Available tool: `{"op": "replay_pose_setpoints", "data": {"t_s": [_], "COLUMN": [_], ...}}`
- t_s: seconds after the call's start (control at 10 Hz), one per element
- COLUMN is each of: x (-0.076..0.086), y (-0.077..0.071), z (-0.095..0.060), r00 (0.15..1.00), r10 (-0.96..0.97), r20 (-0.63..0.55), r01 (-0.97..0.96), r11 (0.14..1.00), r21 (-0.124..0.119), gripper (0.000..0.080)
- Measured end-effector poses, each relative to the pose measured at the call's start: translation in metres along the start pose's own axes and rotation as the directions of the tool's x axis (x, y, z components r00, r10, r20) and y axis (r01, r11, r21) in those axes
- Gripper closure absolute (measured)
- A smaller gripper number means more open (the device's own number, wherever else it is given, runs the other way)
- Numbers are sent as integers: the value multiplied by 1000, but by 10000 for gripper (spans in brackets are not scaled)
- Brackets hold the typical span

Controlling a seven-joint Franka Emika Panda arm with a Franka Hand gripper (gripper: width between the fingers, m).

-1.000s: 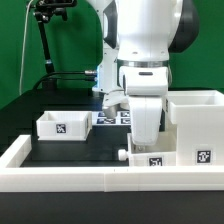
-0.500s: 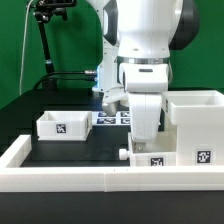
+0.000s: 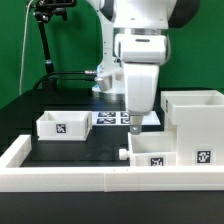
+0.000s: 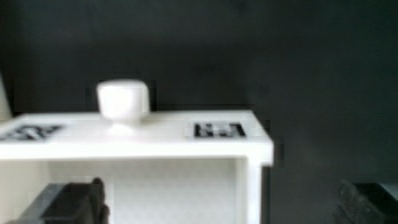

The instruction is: Assemble drawer

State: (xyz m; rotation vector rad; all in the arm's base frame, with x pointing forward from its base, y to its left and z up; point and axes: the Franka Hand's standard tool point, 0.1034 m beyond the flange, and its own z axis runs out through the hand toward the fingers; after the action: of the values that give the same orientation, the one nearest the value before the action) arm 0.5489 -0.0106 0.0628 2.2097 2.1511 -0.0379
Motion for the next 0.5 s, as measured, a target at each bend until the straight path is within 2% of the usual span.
{"op": "replay_pose_setpoints", "data": {"t_s": [0.2, 0.3, 0.4, 0.5], "x": [-26, -33, -37, -37], "y": [4, 1, -2, -1], "z": [1, 9, 20, 22], "r00": [1000, 1000, 999, 999], "r10": [-14, -23, -32, -34], "r20": [6, 5, 2, 1], "r01": [14, 23, 32, 34], "r11": [1000, 1000, 999, 999], "r21": [4, 17, 35, 35], "gripper": [151, 151, 151, 151]}}
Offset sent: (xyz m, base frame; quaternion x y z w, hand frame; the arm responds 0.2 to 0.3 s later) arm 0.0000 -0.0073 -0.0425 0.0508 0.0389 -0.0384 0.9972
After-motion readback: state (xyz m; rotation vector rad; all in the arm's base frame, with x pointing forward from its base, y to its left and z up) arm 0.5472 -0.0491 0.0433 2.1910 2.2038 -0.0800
